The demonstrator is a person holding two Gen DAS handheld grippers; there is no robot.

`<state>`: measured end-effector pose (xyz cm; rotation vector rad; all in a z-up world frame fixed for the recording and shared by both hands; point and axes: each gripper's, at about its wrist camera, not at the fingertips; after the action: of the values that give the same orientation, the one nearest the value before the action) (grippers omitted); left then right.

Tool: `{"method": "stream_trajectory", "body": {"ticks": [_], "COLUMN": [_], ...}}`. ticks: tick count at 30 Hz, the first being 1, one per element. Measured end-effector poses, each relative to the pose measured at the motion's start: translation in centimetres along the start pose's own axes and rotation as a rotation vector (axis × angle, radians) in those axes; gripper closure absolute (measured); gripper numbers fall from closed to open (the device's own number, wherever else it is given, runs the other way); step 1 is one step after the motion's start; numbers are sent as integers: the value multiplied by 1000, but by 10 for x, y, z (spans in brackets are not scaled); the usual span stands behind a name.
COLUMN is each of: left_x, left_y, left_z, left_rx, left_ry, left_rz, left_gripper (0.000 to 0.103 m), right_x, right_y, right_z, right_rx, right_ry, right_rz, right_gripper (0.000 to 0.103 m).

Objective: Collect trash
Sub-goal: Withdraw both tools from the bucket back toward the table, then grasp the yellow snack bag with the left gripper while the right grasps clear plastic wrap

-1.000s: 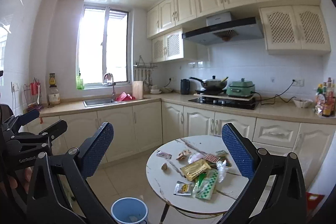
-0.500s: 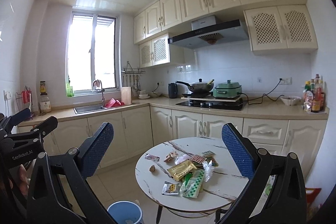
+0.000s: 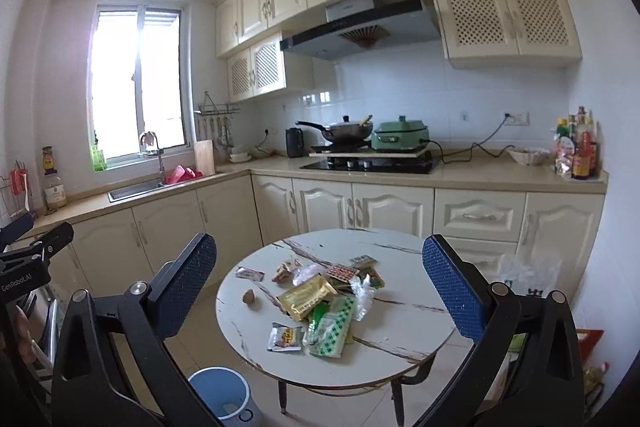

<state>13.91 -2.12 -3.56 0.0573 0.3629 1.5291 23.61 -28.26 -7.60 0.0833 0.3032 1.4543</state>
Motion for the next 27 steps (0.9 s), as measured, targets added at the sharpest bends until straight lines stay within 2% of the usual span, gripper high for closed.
{"method": "stream_trajectory", "body": {"ticks": [6, 11, 17, 20, 23, 25, 27], "left_x": [-19, -58, -129, -161, -179, -187, -193], "left_y": [-94, -174, -263, -312, -354, -379, -401], "left_z": [-7, -12, -38, -49, -59, -66, -72], "left_rx": [170, 299, 394, 432, 460, 482, 503], "left_ry": [-2, -62, -240, -305, -355, -384, -404], "left_rz": [-12, -106, -235, -266, -252, -244, -243], "left_gripper": [1, 1, 1, 1, 2, 10, 12], "right_x": [-22, -37, -55, -65, -75, -80, -84], "right_y": [-67, -117, -163, -184, -202, -214, -226], "right_z": [-47, -84, -112, -121, -130, -132, -136], "right_rx": [180, 308, 395, 426, 453, 468, 482], "right_ry": [-29, -59, -83, -95, -104, -106, -104], "right_rz": [-11, -12, -14, -13, -9, -11, -4], "right_gripper": [0, 0, 0, 0, 0, 0, 0]}}
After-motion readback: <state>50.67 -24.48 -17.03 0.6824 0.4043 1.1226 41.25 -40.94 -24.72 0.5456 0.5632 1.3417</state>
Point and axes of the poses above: each gripper's, at about its wrist camera, not at the fingertips, and y roughly against the way its jaws point, x to its left, z to its top, and after that the axes turned 13 degrees about y, right-handed
